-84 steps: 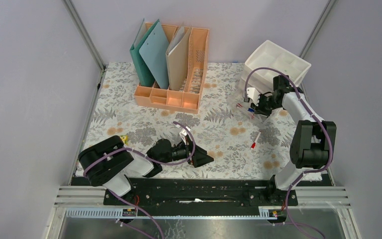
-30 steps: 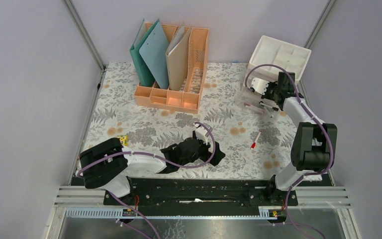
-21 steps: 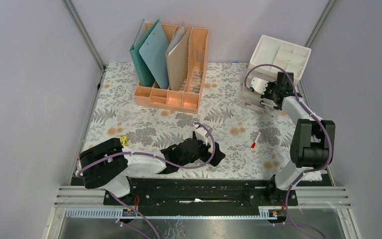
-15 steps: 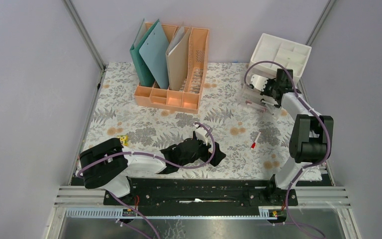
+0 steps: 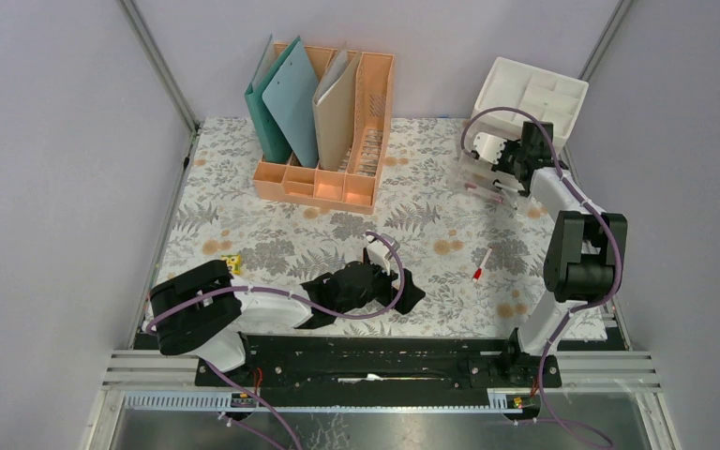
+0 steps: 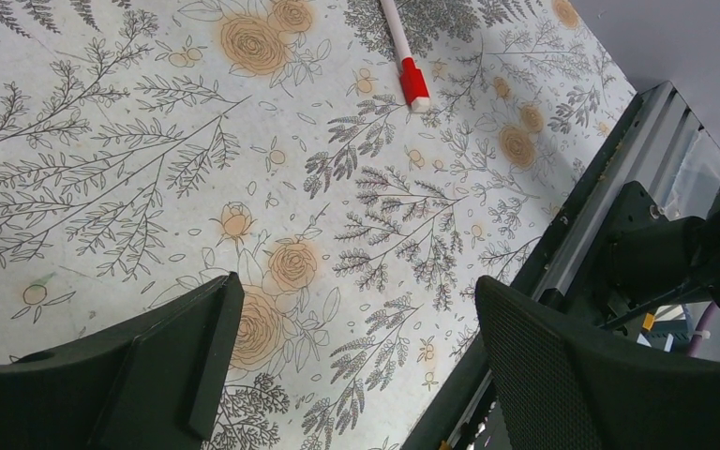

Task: Organize the desk
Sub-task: Place the stationery in the drawer, then pick up the stationery from the center of the board.

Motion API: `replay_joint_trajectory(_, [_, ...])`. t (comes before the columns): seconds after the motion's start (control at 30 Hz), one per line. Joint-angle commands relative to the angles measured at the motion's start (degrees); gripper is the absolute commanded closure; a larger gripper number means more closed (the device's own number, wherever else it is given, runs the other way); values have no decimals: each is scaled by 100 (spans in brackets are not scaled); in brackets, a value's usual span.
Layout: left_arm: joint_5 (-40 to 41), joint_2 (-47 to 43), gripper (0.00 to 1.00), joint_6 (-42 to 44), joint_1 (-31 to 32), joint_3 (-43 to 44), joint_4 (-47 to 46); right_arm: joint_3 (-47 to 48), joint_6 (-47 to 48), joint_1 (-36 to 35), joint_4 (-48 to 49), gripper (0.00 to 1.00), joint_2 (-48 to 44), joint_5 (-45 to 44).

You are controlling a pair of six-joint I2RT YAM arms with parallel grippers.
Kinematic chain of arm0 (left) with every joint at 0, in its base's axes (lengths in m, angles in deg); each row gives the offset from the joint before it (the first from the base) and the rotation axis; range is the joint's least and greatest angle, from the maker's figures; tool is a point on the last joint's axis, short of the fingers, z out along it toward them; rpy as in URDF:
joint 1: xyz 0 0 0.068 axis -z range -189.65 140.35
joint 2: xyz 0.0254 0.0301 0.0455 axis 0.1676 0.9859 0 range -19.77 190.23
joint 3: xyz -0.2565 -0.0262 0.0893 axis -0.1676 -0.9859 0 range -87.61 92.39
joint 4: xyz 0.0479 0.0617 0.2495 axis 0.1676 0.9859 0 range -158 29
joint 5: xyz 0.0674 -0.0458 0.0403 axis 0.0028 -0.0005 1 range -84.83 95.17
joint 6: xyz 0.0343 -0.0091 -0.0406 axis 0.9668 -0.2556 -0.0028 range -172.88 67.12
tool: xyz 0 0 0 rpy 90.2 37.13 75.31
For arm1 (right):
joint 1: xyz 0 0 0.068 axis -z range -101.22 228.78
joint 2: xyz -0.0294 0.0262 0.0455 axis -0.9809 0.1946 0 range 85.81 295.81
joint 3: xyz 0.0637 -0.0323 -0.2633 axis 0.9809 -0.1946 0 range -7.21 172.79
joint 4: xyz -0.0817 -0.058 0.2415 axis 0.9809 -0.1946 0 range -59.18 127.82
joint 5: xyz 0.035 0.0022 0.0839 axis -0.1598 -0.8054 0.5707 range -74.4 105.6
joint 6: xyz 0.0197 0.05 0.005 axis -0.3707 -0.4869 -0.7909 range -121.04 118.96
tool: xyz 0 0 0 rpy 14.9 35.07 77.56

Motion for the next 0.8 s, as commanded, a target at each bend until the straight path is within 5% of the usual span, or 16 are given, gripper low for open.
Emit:
replay_joint_trajectory(0.0, [-72,-43,1,80,34,-62,-401,492,-4961,16,-1142,6,25,1719])
replay_joint_trajectory(0.03, [-79,-51,1,80,34,-68,-412,523,-3764,16,-2759,1,28,3312])
replay_joint_trajectory(0.13, [-79,-62,1,75,43,-85,-437,626,-3404,16,-3304,0,28,3817])
replay_joint_trajectory(0.53, [-56,-119,1,93,51,-128,-470,360,-4364,16,-2153,0,-428,2663])
replay_joint_trajectory(0.77, [41,46,1,245,52,63,-593,-51,-4312,16,-2496,0,-1344,3439])
